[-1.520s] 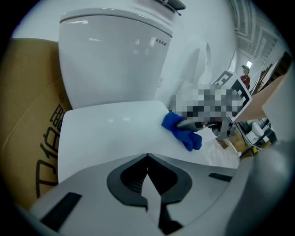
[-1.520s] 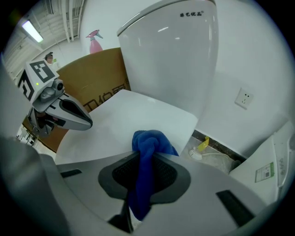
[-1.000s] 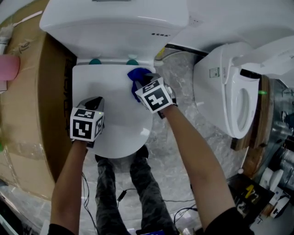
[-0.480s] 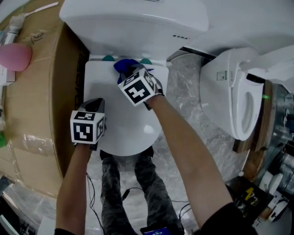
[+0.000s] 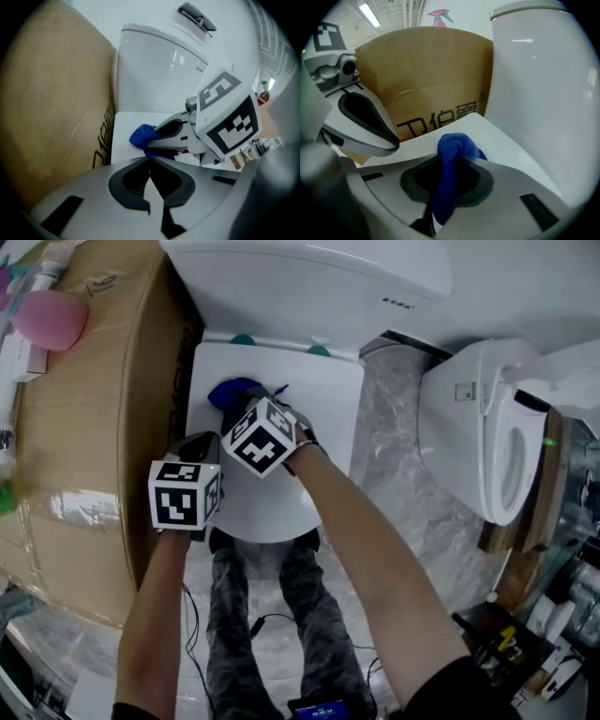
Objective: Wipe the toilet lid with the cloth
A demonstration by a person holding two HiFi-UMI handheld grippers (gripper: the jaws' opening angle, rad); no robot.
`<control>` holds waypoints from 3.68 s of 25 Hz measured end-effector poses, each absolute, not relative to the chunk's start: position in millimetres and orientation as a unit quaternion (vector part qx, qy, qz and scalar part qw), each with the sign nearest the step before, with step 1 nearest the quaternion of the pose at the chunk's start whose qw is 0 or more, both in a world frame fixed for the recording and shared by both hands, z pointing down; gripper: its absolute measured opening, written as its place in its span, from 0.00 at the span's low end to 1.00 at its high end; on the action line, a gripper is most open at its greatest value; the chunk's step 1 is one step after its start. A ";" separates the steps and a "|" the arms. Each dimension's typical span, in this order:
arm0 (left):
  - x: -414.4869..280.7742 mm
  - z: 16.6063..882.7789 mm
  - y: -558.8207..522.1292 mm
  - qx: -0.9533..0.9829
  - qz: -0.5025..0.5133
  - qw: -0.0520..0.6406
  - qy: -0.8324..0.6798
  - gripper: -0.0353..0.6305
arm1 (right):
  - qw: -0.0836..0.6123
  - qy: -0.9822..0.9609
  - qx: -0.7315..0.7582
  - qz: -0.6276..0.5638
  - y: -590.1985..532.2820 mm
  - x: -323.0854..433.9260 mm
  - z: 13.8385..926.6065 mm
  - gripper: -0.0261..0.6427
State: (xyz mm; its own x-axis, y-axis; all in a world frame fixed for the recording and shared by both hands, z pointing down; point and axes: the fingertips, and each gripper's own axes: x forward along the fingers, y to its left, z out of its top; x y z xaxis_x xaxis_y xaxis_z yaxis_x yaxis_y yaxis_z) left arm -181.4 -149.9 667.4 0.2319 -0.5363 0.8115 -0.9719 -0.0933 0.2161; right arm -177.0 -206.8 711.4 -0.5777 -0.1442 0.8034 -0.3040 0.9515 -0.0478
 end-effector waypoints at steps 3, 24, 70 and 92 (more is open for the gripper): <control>-184.5 664.4 -142.4 0.682 0.277 0.382 -0.558 0.07 | 0.440 -0.886 0.111 0.094 -178.9 -175.4 713.8 0.12; -121.4 675.9 -96.4 0.700 0.320 0.377 -0.516 0.07 | 0.454 -0.881 0.066 0.114 -68.5 -68.3 725.4 0.13; -88.3 676.1 -61.1 0.779 0.346 0.285 -0.438 0.21 | 0.455 -0.857 0.178 0.161 -127.3 -26.7 720.3 0.12; -40.4 702.7 42.0 0.793 0.446 0.246 -0.333 0.31 | 0.412 -0.874 0.177 0.190 -28.8 48.0 678.6 0.12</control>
State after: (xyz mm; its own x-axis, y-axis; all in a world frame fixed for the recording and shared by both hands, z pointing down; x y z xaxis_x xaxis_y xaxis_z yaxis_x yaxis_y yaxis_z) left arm -40.4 42.0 702.7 0.3800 -0.3095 0.8717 -0.7481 -0.6571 0.0928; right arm 48.0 -28.8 678.6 -0.5982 -0.1525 0.7867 -0.4651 0.8655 -0.1859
